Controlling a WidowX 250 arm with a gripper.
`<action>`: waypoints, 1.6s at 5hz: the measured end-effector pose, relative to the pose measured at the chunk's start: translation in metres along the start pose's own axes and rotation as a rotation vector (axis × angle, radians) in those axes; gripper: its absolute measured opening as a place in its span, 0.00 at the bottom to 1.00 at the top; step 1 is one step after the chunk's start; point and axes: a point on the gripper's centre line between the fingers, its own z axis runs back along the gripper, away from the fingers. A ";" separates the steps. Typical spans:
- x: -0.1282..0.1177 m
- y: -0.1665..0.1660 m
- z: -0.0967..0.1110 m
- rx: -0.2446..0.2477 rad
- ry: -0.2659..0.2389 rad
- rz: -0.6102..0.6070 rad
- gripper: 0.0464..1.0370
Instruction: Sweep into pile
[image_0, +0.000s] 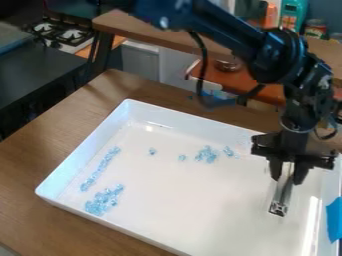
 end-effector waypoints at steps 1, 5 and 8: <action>0.006 -0.009 -0.007 0.003 -0.009 -0.002 0.29; 0.021 -0.009 -0.025 0.018 -0.034 -0.008 0.29; 0.026 0.045 -0.025 0.006 -0.028 0.034 0.29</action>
